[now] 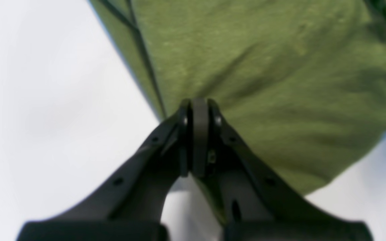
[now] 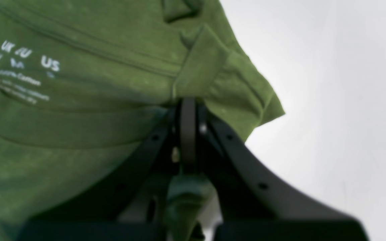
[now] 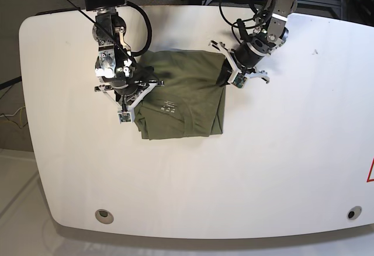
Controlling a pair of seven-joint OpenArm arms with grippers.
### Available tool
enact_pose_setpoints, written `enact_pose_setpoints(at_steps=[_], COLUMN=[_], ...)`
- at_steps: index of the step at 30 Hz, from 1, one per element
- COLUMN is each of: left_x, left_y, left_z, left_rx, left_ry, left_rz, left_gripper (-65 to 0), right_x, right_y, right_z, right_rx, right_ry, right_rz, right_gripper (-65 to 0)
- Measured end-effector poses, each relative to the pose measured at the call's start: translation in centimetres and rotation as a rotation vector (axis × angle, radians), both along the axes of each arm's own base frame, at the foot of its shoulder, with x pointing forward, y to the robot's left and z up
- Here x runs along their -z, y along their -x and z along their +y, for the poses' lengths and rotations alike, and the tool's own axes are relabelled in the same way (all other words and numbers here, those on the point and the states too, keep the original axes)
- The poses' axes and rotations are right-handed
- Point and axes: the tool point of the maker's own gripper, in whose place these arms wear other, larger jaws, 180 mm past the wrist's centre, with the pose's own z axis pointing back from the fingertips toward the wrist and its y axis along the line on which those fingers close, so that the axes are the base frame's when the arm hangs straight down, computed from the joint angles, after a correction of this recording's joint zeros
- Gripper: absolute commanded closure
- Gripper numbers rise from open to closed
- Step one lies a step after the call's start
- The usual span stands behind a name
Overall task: Fold the T-shirt properly
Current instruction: 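Open the left gripper and raise it away from the shirt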
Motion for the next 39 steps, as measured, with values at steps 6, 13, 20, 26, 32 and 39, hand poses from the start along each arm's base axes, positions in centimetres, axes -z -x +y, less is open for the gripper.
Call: enact_pose_setpoints(at_steps=[6, 13, 20, 26, 32, 39], left_x=[0.0, -0.4, -1.7, -2.7, -3.4, -4.6], left_y=[0.0, 0.7, 1.1, 1.1, 1.7, 1.7], left_z=[0.2, 0.1, -0.4, -0.7, -0.3, 0.4], left_rx=[-0.003, -0.001, 0.007, 0.011, -0.003, -0.026], left_ry=[-0.006, -0.010, 0.000, 0.012, 0.016, 0.016], left_rz=[0.000, -0.002, -0.029, -0.053, -0.061, -0.086], left_gripper=[0.0, 0.0, 0.0, 0.0, 0.0, 0.0], right_x=[-0.4, -1.4, -2.2, -2.3, -3.5, -7.3], right_y=[-0.6, -0.7, -0.1, 0.0, -0.1, -0.4], right_z=[0.0, 0.3, 0.3, 1.0, 2.2, 3.4], right_rx=[-0.003, -0.009, -0.012, -0.017, -0.034, -0.066], right_ry=[0.001, -0.006, 0.004, -0.022, -0.080, -0.108], right_rz=[0.005, 0.038, 0.106, 0.139, 0.128, 0.082], right_gripper=[0.0, 0.0, 0.0, 0.0, 0.0, 0.0])
